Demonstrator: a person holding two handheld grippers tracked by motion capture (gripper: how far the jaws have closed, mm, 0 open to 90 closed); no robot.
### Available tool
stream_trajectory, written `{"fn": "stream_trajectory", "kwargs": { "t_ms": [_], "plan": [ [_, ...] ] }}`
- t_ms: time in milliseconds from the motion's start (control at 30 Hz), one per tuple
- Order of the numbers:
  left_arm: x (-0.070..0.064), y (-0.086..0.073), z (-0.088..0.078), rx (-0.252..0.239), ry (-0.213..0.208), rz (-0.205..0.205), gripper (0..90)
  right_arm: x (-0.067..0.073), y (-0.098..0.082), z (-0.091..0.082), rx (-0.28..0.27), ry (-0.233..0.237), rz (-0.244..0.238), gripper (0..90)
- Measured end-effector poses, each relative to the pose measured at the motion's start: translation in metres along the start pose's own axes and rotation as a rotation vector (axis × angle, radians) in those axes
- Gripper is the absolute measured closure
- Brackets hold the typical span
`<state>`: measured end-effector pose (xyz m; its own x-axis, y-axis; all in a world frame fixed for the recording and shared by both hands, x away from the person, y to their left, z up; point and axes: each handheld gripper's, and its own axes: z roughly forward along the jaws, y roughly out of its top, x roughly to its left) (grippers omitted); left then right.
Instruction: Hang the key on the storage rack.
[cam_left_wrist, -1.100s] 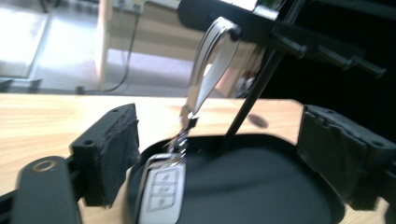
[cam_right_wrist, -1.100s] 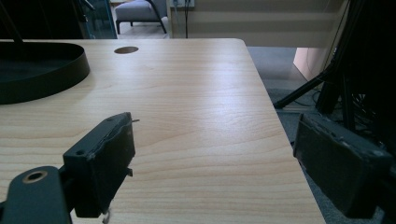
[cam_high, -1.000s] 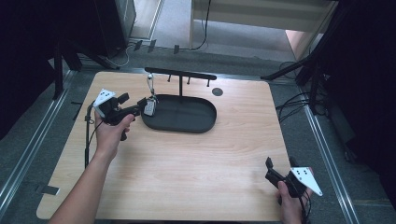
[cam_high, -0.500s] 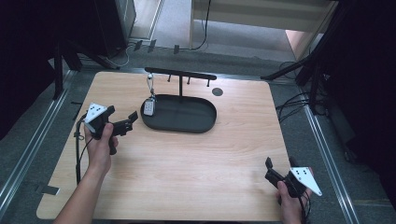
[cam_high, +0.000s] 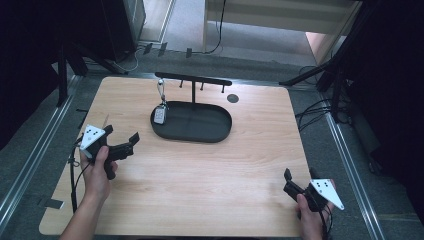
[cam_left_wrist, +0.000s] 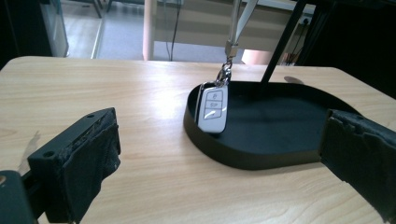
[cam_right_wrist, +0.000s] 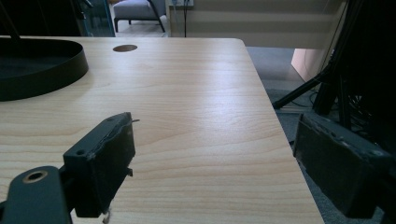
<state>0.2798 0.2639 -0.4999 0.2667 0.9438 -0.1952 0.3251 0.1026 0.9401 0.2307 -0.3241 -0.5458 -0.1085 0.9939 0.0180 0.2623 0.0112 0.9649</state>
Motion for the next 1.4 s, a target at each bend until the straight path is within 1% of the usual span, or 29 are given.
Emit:
{"fn": "stream_trajectory", "kwargs": {
  "t_ms": [67, 200, 300, 433, 467, 600, 767, 833, 933, 1067, 1133, 1233, 1267, 1400],
  "plan": [
    [0.002, -0.004, -0.005, 0.001, 0.010, 0.005, 0.0, 0.000, 0.000, 0.000, 0.000, 0.000, -0.001, 12.2],
    [0.008, -0.013, -0.015, -0.009, 0.049, 0.016, 0.0, 0.000, 0.000, 0.000, 0.001, -0.001, -0.002, 12.2],
    [0.013, -0.020, -0.023, -0.017, 0.070, 0.010, 0.0, 0.000, 0.000, 0.000, 0.001, -0.002, -0.005, 12.2],
    [0.021, -0.028, -0.035, -0.037, 0.074, 0.005, 0.0, 0.001, 0.000, 0.000, 0.003, -0.002, -0.004, 12.2],
    [0.022, -0.029, -0.039, -0.038, 0.077, 0.012, 0.0, 0.001, 0.000, 0.000, 0.002, -0.004, -0.006, 12.2],
    [0.030, -0.033, -0.055, -0.052, 0.098, 0.028, 0.0, 0.001, 0.000, 0.000, 0.003, -0.006, -0.007, 12.2],
    [0.038, -0.037, -0.069, -0.053, 0.127, 0.034, 0.0, 0.001, 0.000, 0.000, 0.005, -0.006, -0.004, 12.2],
    [0.041, -0.040, -0.075, -0.042, 0.137, 0.050, 0.0, 0.001, 0.000, 0.000, 0.005, -0.008, -0.005, 12.2],
    [0.046, -0.044, -0.084, -0.045, 0.149, 0.063, 0.0, 0.001, 0.000, 0.000, 0.004, -0.010, -0.003, 12.2],
    [0.055, -0.048, -0.100, -0.057, 0.181, 0.063, 0.0, 0.001, 0.000, 0.000, 0.004, -0.012, -0.006, 12.2],
    [0.059, -0.051, -0.106, -0.065, 0.195, 0.056, 0.0, 0.001, 0.000, 0.000, 0.005, -0.013, -0.006, 12.2],
    [0.065, -0.055, -0.112, -0.068, 0.216, 0.066, 0.0, 0.001, 0.000, 0.001, 0.005, -0.016, -0.006, 12.2],
    [0.067, -0.057, -0.114, -0.065, 0.225, 0.074, 0.0, 0.001, 0.000, 0.001, 0.006, -0.016, -0.006, 12.2],
    [0.070, -0.062, -0.116, -0.062, 0.242, 0.095, 0.0, 0.001, 0.000, 0.001, 0.008, -0.017, -0.002, 12.2]
  ]
}}
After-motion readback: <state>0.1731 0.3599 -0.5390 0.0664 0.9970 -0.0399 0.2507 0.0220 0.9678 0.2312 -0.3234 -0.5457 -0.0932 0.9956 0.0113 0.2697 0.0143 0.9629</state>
